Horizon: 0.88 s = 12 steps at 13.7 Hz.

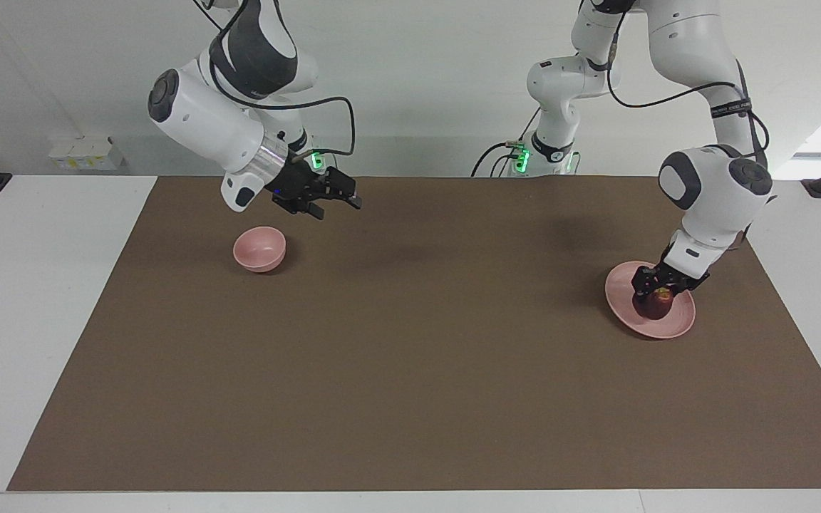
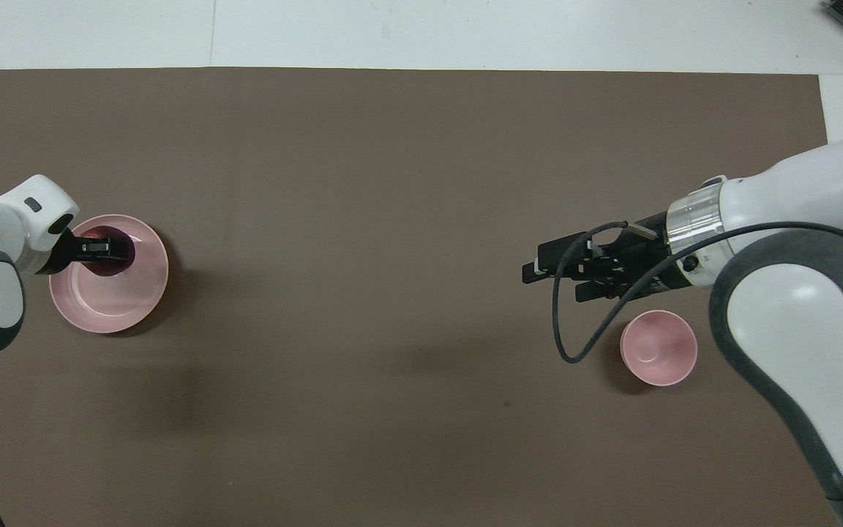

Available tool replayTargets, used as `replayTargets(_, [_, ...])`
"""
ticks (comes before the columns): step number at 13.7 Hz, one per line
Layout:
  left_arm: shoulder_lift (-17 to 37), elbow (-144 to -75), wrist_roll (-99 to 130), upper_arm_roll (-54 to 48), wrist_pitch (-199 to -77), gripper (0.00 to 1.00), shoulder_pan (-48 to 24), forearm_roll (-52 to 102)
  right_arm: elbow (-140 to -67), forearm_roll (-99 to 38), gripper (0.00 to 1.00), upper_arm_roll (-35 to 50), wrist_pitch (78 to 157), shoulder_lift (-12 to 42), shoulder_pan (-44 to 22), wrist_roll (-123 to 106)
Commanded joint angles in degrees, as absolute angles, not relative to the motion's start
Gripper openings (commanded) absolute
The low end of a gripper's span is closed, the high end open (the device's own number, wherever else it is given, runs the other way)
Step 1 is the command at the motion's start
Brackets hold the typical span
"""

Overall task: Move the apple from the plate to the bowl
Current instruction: 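Grasp the apple with the left gripper while the right gripper advances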

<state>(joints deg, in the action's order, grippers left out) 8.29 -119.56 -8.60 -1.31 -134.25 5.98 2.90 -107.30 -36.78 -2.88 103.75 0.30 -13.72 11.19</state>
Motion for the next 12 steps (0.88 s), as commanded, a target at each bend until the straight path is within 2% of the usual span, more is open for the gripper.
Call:
replayTargets(1, [4.14, -118.92, -11.16, -1.49, -130.01, 0.0, 5.19, 3.51, -110.3, -39.63, 1.0, -2.9, 108.0, -0.79, -16.51, 14.85])
replayTargets(5, [0.63, -114.79, -15.89, -2.55, -120.78, 0.0, 4.48, 12.63, -112.24, -43.15, 1.0, -2.72, 110.65, 0.17, -19.67, 13.45])
replayTargets(12, [-9.66, -115.13, -19.51, -2.81, -106.36, 0.0, 1.94, 31.51, -113.55, -53.0, 1.0, -2.55, 119.87, 1.93, -24.69, 13.61])
